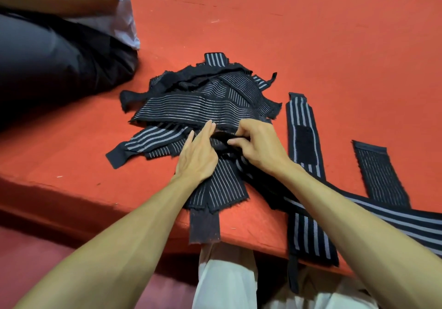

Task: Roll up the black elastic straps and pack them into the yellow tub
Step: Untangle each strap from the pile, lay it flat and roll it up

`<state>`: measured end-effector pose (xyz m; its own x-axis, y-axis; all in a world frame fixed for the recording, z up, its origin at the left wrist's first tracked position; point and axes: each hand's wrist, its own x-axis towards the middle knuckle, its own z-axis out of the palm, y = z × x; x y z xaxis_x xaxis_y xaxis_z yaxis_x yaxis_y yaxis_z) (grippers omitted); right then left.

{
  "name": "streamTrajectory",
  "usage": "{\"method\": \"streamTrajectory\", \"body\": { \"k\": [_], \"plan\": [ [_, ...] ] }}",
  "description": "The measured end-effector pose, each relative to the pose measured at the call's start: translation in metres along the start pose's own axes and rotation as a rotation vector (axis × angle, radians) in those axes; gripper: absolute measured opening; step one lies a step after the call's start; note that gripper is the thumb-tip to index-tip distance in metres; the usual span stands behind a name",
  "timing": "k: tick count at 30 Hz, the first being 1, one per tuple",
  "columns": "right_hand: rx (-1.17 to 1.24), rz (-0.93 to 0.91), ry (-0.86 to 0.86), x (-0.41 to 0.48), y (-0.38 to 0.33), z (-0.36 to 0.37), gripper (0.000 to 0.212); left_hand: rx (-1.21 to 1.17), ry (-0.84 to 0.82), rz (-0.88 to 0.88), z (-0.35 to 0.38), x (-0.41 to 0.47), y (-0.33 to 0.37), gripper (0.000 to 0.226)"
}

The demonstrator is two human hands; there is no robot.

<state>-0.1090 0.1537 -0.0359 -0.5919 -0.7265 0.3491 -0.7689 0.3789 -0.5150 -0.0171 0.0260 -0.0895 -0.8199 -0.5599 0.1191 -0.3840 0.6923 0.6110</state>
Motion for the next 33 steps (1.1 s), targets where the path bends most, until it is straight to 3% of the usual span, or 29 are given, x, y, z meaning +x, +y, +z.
{"method": "streamTrajectory", "body": {
  "k": [4,8,10,12,15,18,20,23,25,33],
  "plan": [
    [0.219,0.169,0.135,-0.002,0.011,-0.039,0.025,0.046,0.010,0.095,0.009,0.008,-0.009,0.075],
    [0.459,0.278,0.133,-0.008,0.029,-0.070,0.018,0.225,0.166,0.259,0.010,0.002,-0.005,0.052],
    [0.560,0.319,0.183,-0.010,0.031,-0.082,0.023,0.125,0.226,0.373,0.009,-0.004,0.014,0.042],
    [0.617,0.350,0.261,-0.010,0.028,-0.097,0.018,-0.161,0.059,0.430,0.011,-0.012,0.047,0.047],
    [0.684,0.372,0.414,-0.010,0.029,-0.132,0.014,-0.606,-0.380,0.359,0.014,-0.031,0.113,0.066],
    [0.724,0.366,0.560,-0.013,0.037,-0.171,0.012,-0.590,-0.582,0.314,0.034,-0.046,0.158,0.078],
    [0.744,0.368,0.655,-0.019,0.043,-0.201,0.010,-0.537,-0.582,0.314,0.051,-0.054,0.182,0.074],
    [0.812,0.381,0.829,-0.034,0.054,-0.241,0.010,-0.599,-0.533,0.265,0.076,-0.057,0.210,0.039],
    [0.863,0.379,0.924,-0.049,0.063,-0.265,0.010,-0.629,-0.517,0.230,0.084,-0.060,0.230,0.029],
    [0.951,0.381,1.040,-0.066,0.080,-0.309,0.014,-0.899,-0.457,0.334,0.041,-0.072,0.312,0.023]
  ]
}}
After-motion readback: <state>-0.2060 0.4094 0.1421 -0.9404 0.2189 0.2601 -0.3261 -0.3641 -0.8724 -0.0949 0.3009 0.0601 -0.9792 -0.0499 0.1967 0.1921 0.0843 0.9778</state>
